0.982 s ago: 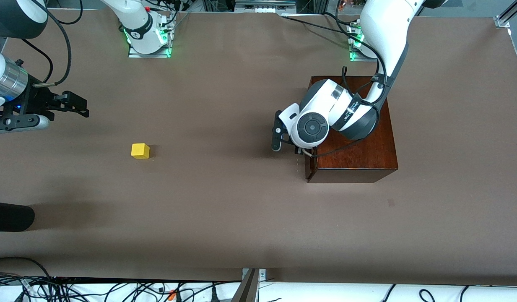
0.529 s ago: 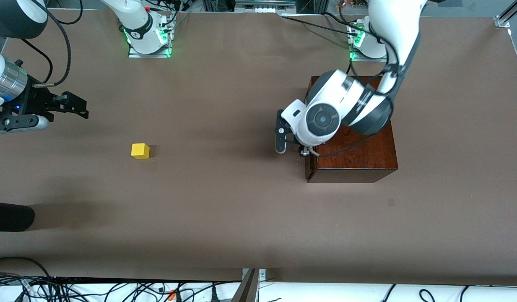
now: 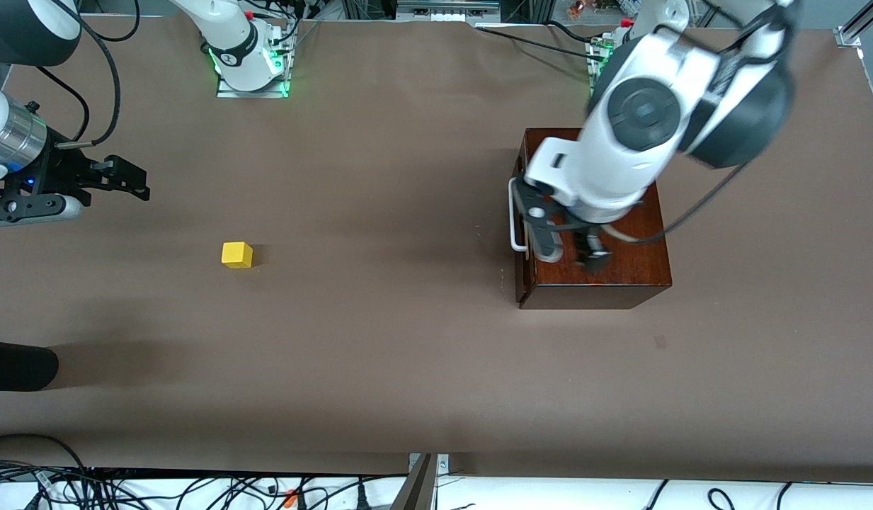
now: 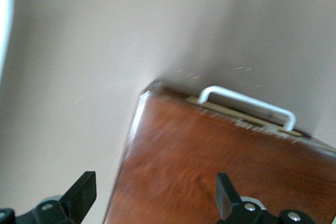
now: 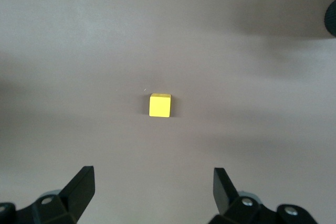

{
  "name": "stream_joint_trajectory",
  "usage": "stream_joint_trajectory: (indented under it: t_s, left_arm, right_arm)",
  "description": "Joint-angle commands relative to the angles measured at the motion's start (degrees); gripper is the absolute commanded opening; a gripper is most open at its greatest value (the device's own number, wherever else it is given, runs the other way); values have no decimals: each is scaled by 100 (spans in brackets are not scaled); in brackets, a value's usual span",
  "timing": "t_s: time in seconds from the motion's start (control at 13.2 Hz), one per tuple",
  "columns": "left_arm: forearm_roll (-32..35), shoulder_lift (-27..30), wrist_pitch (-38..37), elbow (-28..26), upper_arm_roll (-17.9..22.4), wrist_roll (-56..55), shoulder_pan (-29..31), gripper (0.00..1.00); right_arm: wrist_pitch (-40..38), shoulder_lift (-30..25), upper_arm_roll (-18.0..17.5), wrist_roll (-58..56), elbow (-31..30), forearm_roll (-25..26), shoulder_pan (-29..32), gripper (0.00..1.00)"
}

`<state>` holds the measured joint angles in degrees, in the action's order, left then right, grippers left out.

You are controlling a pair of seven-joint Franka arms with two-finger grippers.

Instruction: Open drawer, take yellow block, close drawer

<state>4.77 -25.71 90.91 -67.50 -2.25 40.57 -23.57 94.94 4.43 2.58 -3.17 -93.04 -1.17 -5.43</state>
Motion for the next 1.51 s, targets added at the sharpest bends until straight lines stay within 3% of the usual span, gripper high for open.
stream_joint_trajectory:
  t_s: [0.0,0.45,0.6,0.76,0.98,1.44]
  left_arm:
    - [156,-57,-434,570,390,-1151,2,100]
    - [-238,540,-443,405,655,-2359,765,100]
    - [-773,1047,-146,-418,664,-3287,1090,100]
    - [-819,1916,538,-1734,629,-4046,1441,100]
    - [-750,2579,647,-2767,542,-3961,1855,100]
    - [-741,2387,647,-2760,480,-3239,1997,100]
  right_arm:
    - [-81,32,-38,62,119,29,43,100]
    - [-89,32,-38,62,111,29,43,100]
    - [-98,32,-38,71,110,29,43,100]
    - [-98,32,-38,71,110,29,43,100]
    - [-98,32,-38,71,110,29,43,100]
    - [-89,32,-38,71,110,29,43,100]
